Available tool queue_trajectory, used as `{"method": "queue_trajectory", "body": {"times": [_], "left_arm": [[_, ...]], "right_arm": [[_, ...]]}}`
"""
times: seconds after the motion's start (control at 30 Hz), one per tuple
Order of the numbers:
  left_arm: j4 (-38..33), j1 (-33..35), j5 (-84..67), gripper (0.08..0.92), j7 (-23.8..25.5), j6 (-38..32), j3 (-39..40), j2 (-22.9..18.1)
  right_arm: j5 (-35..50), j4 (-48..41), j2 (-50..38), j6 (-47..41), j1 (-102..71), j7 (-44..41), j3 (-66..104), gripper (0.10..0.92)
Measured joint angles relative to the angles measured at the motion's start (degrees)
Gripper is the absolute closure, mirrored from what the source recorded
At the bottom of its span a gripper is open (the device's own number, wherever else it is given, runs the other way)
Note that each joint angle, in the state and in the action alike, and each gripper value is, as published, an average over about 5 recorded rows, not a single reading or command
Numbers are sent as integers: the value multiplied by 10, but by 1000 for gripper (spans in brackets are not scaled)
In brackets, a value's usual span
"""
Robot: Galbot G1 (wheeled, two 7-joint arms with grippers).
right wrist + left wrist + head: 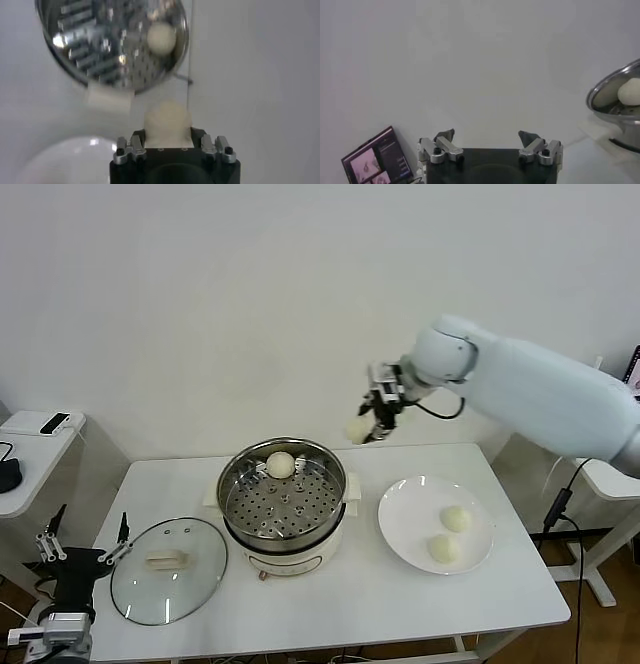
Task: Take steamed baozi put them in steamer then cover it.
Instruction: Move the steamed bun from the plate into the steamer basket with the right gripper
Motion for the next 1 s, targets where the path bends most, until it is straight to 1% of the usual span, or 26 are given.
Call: {"method": "queue_trajectory", "body": {"times": [0.2, 0.37, 0.7, 1.0], "left_arm": [[-6, 0, 4, 177, 0, 1, 0, -3], [-9, 5, 5, 177, 0, -1, -5, -3], [-15, 10, 5, 177, -1, -2, -15, -4], [-11, 7, 5, 177, -2, -4, -13, -5]], "right_arm": [[34, -21, 72, -25, -9, 24, -14, 448], [47, -49, 125, -41, -29, 42, -17, 442], [39, -119, 210, -62, -80, 70, -22, 440], [32, -169, 258, -72, -107, 80, -25, 439]]}}
